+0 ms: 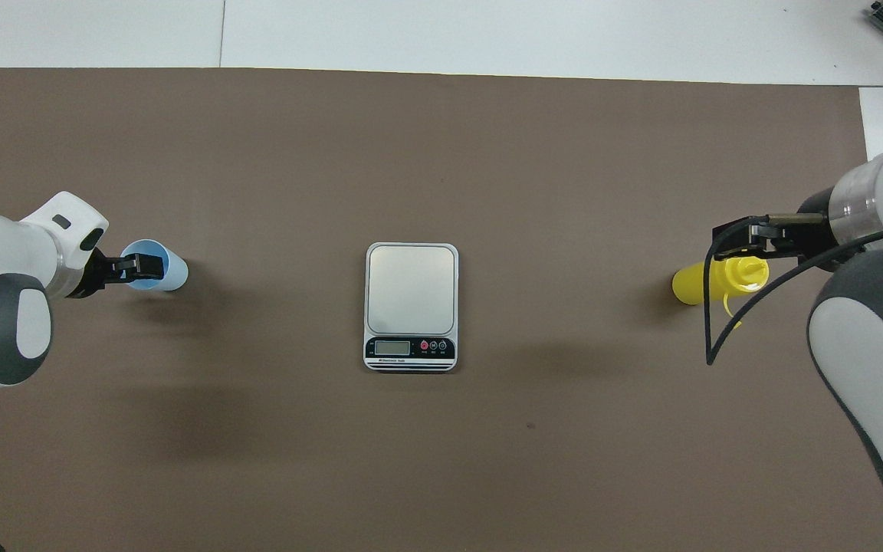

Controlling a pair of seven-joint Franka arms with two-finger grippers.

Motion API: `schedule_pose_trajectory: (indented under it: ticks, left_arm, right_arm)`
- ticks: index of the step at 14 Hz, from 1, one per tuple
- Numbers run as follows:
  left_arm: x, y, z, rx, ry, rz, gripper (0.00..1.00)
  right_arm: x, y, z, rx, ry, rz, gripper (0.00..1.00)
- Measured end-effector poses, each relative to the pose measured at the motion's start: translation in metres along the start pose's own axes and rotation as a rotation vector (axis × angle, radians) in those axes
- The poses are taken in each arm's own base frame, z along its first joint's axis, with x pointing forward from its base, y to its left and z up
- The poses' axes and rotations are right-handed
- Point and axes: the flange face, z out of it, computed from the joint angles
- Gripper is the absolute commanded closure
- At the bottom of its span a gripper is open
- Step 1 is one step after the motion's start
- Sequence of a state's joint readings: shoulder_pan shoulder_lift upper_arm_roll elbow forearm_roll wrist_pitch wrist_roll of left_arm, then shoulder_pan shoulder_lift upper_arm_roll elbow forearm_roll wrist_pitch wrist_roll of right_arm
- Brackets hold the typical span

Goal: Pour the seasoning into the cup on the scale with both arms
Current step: 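Grasp the light blue cup with the left gripper and lift it, then carry the blue cup onto the scale and release it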

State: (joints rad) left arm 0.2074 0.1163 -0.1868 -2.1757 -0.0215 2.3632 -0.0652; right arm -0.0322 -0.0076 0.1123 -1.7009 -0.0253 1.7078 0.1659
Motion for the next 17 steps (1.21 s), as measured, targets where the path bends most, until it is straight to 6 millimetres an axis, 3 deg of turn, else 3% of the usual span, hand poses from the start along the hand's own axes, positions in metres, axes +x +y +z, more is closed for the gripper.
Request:
schedule_pose_trajectory:
  ticks: [1, 7, 9, 11, 14, 17]
  left_arm:
    - [-0.001, 0.000, 0.002, 0.000, -0.002, -0.001, 1.00]
    - [0.002, 0.001, -0.002, -0.002, 0.013, -0.002, 1.00]
    - [0.012, 0.002, -0.015, -0.004, 0.029, -0.002, 1.00]
    - [0.026, 0.010, -0.040, -0.007, 0.021, 0.003, 1.00]
    - [0.042, 0.050, -0.094, -0.012, -0.019, 0.029, 1.00]
    - [0.045, 0.118, -0.126, -0.021, -0.046, 0.043, 1.00]
  right_arm:
    - [0.000, 0.001, 0.000, 0.000, 0.000, 0.001, 0.00]
    - [0.001, 0.005, 0.000, 0.000, 0.000, 0.009, 0.00]
    - [0.001, 0.005, 0.000, 0.000, 0.000, 0.009, 0.00]
    - [0.001, 0.007, 0.000, 0.000, -0.001, 0.013, 0.00]
    - [0.001, 0.008, 0.000, 0.000, -0.002, 0.014, 0.00]
    - [0.001, 0.008, 0.000, 0.000, -0.002, 0.014, 0.00]
